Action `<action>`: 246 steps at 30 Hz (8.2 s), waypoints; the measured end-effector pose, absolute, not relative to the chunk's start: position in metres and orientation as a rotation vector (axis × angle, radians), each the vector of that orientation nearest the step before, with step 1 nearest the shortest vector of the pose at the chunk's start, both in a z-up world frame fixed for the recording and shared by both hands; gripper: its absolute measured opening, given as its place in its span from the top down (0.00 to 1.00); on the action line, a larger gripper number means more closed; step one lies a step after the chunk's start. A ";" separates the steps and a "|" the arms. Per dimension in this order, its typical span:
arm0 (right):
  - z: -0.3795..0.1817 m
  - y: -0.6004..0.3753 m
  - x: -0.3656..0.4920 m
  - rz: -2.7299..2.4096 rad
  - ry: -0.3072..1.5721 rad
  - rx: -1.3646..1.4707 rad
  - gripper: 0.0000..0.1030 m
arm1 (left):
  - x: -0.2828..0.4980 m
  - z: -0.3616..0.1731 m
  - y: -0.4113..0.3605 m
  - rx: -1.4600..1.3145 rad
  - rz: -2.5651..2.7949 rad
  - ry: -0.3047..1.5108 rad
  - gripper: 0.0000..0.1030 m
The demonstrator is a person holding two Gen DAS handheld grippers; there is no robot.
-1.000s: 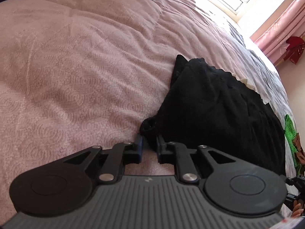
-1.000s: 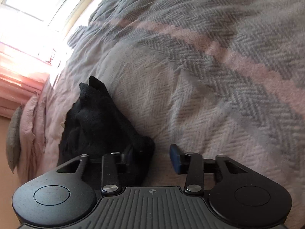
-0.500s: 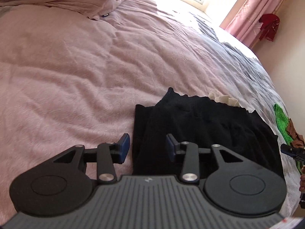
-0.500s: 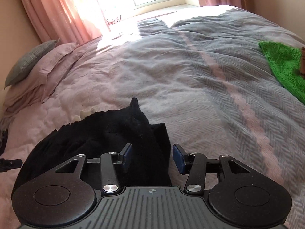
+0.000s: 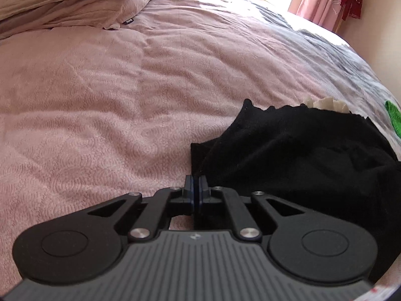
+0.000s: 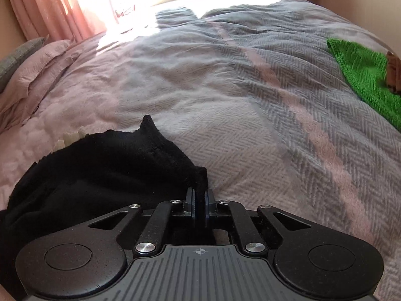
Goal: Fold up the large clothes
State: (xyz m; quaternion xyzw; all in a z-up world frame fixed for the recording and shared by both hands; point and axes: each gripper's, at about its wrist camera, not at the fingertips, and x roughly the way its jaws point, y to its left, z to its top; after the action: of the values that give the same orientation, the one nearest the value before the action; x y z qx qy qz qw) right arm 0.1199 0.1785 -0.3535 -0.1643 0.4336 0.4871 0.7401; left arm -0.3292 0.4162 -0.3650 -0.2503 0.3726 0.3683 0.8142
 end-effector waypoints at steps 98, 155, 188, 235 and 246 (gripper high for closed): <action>-0.304 0.087 0.062 1.144 1.029 -0.296 0.40 | -0.253 -0.285 0.239 -0.383 0.759 0.869 0.58; -0.310 0.333 -0.266 1.067 0.709 -0.975 0.68 | -0.444 -0.321 0.447 -0.805 0.699 0.862 0.69; -0.301 0.274 -0.046 0.926 1.152 -0.561 0.62 | -0.313 -0.366 0.435 -1.147 0.397 0.726 0.85; -0.302 0.311 -0.081 1.212 1.111 -0.558 0.74 | -0.334 -0.333 0.478 -0.612 0.522 0.818 0.97; -0.303 0.314 -0.084 1.212 1.082 -0.594 0.74 | -0.363 -0.332 0.477 -0.835 0.589 0.768 0.87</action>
State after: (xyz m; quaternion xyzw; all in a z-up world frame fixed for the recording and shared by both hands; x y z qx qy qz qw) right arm -0.0843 0.3140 -0.3026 -0.2614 0.4761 0.5333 0.6485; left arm -0.3626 0.4769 -0.3315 -0.3898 0.3582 0.2750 0.8026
